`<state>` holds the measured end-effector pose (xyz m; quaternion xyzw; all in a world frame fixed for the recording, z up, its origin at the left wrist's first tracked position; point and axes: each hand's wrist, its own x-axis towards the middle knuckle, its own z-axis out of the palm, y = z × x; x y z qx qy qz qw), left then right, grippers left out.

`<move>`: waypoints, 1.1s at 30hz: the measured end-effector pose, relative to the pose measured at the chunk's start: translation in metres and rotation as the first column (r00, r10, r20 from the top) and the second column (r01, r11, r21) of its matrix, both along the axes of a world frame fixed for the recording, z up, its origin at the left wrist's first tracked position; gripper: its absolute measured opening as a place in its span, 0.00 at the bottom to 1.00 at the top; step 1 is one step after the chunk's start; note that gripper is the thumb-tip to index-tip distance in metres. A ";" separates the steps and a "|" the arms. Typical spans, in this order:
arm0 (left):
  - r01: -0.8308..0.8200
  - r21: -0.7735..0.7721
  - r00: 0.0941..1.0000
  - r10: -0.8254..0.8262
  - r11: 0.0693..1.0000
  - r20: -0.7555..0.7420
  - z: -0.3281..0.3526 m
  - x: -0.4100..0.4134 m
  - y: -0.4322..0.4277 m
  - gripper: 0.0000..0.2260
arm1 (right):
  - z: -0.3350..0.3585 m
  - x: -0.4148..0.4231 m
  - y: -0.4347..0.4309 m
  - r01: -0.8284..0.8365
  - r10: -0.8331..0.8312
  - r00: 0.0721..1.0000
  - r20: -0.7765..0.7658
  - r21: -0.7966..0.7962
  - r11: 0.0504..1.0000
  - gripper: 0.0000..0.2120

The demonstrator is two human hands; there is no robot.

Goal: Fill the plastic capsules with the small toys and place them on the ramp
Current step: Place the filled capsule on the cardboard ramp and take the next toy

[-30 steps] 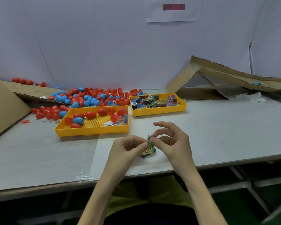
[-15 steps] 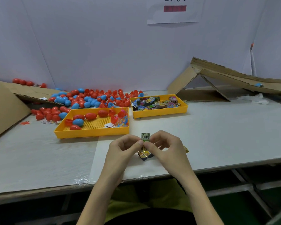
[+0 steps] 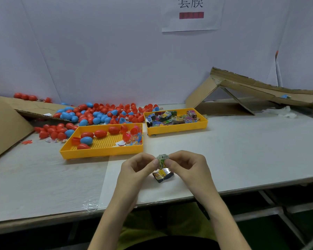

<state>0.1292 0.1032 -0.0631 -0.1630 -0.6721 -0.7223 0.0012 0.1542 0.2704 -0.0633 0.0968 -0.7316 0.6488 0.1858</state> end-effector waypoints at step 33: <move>-0.042 -0.121 0.982 0.019 0.992 -0.191 0.003 0.010 0.005 0.09 | 0.002 0.007 0.003 -0.129 0.127 0.990 -0.056 -0.028 0.991 0.04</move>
